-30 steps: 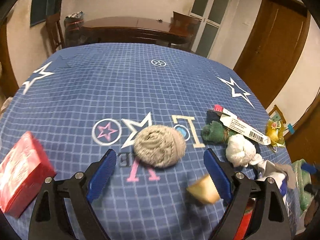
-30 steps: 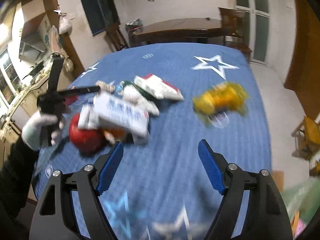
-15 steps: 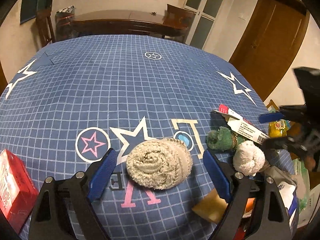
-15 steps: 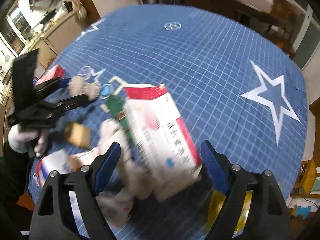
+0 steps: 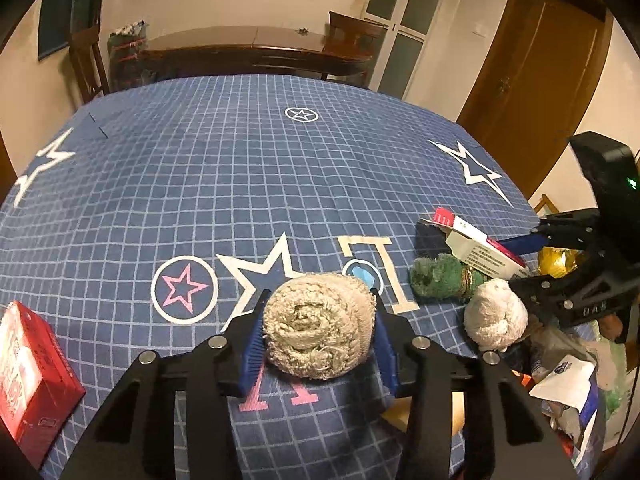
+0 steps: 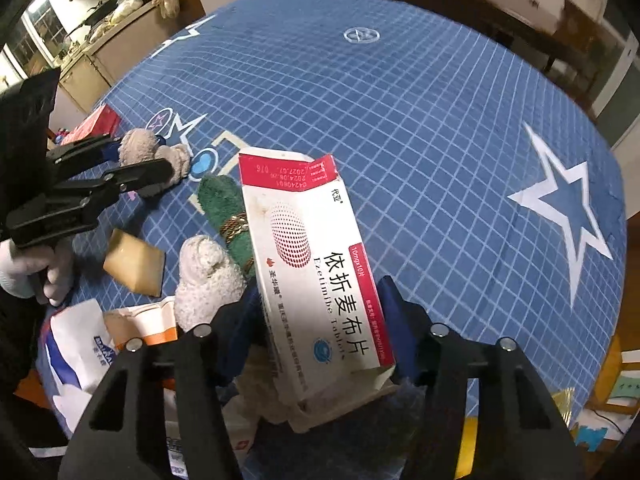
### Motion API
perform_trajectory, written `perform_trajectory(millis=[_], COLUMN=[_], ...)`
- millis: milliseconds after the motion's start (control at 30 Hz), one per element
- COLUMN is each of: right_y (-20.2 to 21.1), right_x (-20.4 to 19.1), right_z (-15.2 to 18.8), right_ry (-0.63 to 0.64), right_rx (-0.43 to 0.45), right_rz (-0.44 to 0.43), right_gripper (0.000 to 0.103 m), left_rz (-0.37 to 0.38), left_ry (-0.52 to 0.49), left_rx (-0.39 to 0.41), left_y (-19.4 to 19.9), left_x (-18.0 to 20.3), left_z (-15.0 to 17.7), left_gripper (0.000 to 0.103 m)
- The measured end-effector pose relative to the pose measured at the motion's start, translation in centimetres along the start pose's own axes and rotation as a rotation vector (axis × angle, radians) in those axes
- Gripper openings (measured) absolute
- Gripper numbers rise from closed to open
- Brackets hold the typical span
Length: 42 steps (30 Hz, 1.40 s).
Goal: Collect trash
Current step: 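Grasp the grey rolled sock with left tool while right tool grasps the white medicine box, then carry the sock and medicine box in both tools over the green trash bin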
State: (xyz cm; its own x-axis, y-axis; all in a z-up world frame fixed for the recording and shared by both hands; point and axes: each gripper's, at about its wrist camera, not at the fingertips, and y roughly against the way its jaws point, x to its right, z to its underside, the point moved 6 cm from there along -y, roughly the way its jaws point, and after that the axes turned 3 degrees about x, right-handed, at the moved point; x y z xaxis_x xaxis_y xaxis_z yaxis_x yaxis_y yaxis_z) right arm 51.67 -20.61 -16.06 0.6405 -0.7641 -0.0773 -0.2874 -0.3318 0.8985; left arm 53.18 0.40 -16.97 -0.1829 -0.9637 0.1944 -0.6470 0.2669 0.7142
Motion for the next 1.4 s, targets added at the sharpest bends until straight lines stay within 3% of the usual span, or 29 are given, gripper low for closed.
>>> perform_trajectory(millis=[233,433,700,900,1100,1400], right_y=[4.8,10.0,13.7,17.2,18.8,20.5], right_x=[0.4,-2.4,-8.1,-11.2,-13.1,-14.0], right_z=[2.1,5.6,10.6,14.5,16.9,19.3], right_ry=[-0.106,-0.172,-0.22,-0.25,-0.261,-0.283], right_rx=[0.211,0.387,0.568,0.71,0.796,0.82], right_rz=[0.096,0.175,0.306,0.423,0.483,0.512], right_gripper=[0.053,0.053,0.053,0.054,0.054,0.055], left_rz=[-0.041,-0.096,-0.143,-0.127,-0.1,-0.083], left_ry=[0.003,-0.002,-0.029,-0.023,-0.046,-0.075], left_rx=[0.066,0.204,0.365,0.443,0.483,0.477], left_y=[2.5,9.1,17.5,21.6,24.2,25.6], left_x=[0.5,2.0,6.9,10.4,14.2,17.6], left_z=[0.1,0.8,5.8,9.6,11.8,12.8], left_gripper=[0.046,0.047,0.047,0.047,0.048,0.048])
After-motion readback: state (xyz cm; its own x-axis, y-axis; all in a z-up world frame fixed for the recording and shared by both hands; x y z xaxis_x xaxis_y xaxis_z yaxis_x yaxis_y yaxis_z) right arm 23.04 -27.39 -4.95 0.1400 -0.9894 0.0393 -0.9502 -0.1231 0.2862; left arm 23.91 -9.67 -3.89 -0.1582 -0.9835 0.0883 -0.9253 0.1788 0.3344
